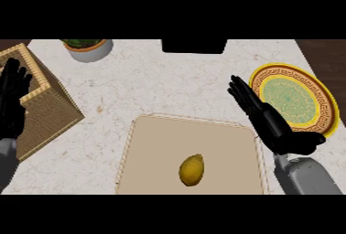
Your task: Pick the lemon from the tray and place it in the plate
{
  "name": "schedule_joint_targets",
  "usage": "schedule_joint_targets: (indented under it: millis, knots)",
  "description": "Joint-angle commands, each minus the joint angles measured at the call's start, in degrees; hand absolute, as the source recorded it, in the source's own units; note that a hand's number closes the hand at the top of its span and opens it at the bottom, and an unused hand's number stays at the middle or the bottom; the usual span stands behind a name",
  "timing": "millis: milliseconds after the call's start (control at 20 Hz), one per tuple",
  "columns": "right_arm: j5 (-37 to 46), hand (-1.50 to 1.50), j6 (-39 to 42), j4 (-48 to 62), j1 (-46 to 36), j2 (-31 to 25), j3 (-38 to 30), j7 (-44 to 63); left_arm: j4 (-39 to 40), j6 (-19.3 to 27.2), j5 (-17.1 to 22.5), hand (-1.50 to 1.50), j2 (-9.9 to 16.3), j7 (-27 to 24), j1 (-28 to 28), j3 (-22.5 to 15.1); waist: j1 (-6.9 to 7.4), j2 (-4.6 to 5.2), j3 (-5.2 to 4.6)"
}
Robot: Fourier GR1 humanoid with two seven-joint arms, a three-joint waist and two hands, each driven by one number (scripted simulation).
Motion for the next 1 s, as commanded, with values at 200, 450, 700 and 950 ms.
schedule_joint_targets:
  millis: [200, 450, 700, 950]
  knots:
    - [-0.3, 1.5, -11.9, -4.9, 9.1, 4.9, -5.1, -0.7, 0.6, -4.0, -0.9, 0.0, -1.8, 2.6, 4.3, -4.9, -2.56, 2.96, 2.44]
    - [9.5, -1.5, -27.4, -2.2, 15.0, 5.1, -10.9, -6.1, -0.6, -4.6, 0.2, 0.0, -0.8, 5.1, 6.2, -4.3, -7.26, 2.86, 2.7]
    - [15.2, -1.5, -27.7, -2.7, 25.4, 10.4, -1.0, -16.4, -3.2, -6.9, 0.4, 0.0, -2.3, 7.0, 6.4, -6.9, -2.87, 3.02, 2.51]
    - [24.3, -1.5, -30.2, -1.9, 29.6, 6.6, 4.4, -15.3, -3.6, -6.1, -1.3, 0.0, -3.2, 7.5, 6.1, -7.8, -1.96, 3.13, 2.37]
